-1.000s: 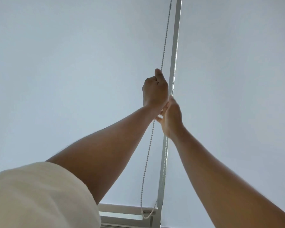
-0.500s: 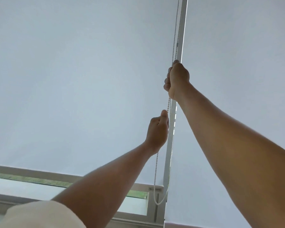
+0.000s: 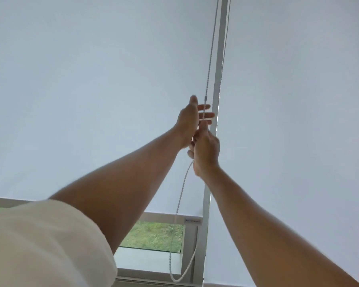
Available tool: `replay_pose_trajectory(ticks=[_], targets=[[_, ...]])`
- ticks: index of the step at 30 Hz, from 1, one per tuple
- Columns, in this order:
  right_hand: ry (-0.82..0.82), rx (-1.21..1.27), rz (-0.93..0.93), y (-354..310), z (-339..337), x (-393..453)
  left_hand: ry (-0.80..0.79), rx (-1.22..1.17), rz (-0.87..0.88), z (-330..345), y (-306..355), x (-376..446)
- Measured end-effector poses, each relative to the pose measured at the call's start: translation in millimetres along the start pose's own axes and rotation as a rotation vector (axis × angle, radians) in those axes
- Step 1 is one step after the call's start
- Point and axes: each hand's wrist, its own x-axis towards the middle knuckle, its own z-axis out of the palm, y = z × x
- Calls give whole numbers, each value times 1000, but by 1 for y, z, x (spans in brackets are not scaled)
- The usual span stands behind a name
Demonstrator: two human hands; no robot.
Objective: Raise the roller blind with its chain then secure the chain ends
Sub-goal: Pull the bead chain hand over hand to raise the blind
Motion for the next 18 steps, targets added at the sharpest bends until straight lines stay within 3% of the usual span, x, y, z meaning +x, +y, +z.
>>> replay_pose_trajectory(ticks=[4, 7, 10, 14, 18], targets=[[-40, 27, 42, 21, -11, -18, 56, -15, 8, 22, 27, 8], [-91, 23, 66, 26, -17, -28, 213, 6, -28, 30, 27, 12], [-153, 33, 111, 20, -20, -21, 332, -6, 58, 36, 24, 8], [-226, 88, 154, 8, -27, -5, 351, -6, 147, 40, 25, 0], [-196, 106, 100, -17, -26, 14, 379, 134, 248, 44, -1, -10]])
